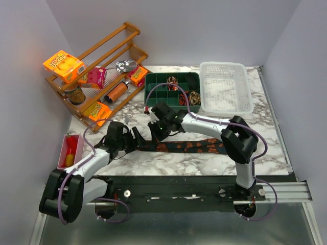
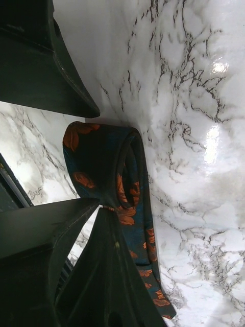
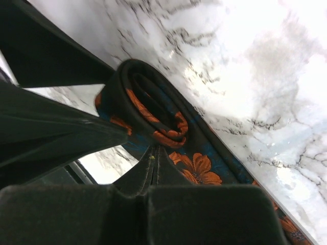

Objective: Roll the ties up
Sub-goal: Roll the tie at the center of the board.

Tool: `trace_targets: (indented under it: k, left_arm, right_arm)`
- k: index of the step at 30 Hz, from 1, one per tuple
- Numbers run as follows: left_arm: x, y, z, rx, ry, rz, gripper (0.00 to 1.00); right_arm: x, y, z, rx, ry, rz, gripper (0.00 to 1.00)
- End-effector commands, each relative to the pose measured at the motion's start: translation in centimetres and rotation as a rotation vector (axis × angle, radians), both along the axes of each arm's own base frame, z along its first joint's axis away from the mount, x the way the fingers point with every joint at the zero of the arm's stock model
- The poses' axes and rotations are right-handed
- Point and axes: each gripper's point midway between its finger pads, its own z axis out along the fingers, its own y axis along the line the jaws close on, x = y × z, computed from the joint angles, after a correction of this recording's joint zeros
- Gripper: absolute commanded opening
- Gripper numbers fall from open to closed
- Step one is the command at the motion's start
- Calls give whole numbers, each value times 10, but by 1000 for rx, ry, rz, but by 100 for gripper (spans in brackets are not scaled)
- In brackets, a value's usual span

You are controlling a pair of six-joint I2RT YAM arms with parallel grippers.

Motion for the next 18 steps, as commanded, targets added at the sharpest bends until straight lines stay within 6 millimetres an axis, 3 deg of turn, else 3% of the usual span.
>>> trace_targets:
  k: [1, 14, 18]
  left_arm:
    - [9, 3, 0, 21, -26, 4, 73]
    - [11, 2, -9, 12, -35, 8, 72]
    - [9, 0, -12, 1, -35, 3, 72]
  right_arm:
    - [14, 7, 26, 29, -63, -4, 1]
    - [13, -3, -34, -89, -3, -13, 1]
    - [15, -5, -33, -92, -13, -19, 1]
